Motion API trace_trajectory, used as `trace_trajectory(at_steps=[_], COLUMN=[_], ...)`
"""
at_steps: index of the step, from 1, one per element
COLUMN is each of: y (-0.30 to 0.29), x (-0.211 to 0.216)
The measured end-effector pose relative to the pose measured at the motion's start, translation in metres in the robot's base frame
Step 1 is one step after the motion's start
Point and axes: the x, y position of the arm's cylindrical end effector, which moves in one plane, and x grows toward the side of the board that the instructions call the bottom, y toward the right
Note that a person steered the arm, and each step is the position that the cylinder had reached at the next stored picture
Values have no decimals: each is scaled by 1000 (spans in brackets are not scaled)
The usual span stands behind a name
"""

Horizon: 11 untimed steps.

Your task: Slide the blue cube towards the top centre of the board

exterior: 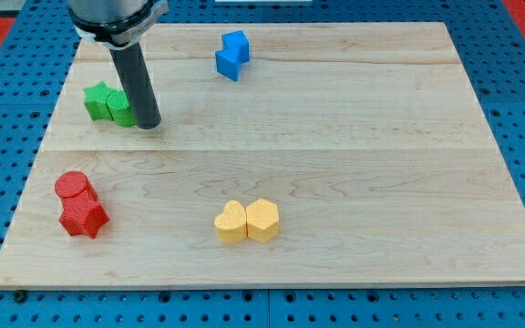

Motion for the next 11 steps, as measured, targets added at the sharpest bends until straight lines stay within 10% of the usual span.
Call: trace_trajectory(at_steps=[3, 5, 11], y=[33, 56, 88], x=[16, -84, -149])
